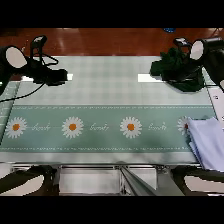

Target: Fold the shirts.

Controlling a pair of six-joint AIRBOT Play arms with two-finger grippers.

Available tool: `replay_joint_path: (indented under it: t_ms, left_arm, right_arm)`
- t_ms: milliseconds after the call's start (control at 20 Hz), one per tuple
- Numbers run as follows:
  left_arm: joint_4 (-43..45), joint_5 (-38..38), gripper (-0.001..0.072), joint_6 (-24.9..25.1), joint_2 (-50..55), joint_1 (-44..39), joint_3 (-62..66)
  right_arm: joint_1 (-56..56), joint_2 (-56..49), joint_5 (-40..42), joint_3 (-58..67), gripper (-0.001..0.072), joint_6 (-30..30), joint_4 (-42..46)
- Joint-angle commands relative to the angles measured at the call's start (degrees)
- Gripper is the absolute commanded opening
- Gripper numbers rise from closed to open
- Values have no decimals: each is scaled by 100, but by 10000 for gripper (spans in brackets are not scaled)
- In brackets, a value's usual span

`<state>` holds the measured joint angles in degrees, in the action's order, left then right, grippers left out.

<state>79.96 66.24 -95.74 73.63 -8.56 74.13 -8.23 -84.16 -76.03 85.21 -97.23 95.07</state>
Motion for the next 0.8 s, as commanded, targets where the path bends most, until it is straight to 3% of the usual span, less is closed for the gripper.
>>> replay_joint_path:
  t_ms: [0,150,200,250,300,400,500,650,750]
  left_arm:
    - [0,-164,27,2,0,-4,-2]
    - [0,-876,28,2,28,-4,-2]
    - [7,-1182,54,2,76,-4,-2]
    - [28,-1488,238,2,160,-4,-2]
    - [26,-1744,510,-9,262,-4,-2]
    - [74,-1971,509,4,459,-2,-2]
    - [87,-1987,508,4,605,-4,-2]
    - [90,-2238,508,4,667,-4,-2]
    - [87,-2330,508,4,667,-4,-2]
  right_arm:
    - [-4,-2,313,2,23,42,2]
    - [-4,-44,1565,0,25,111,374]
    - [-2,-111,2203,0,87,92,883]
    - [-2,-214,2863,0,358,-116,1631]
    - [24,-345,3429,2,417,-638,2299]
    - [229,-684,4096,2,417,-1878,3171]
    - [673,-1091,4170,7,415,-2754,3191]
    - [1351,-1687,4266,160,411,-2800,2319]
    - [1665,-2153,4197,566,411,-2063,1123]
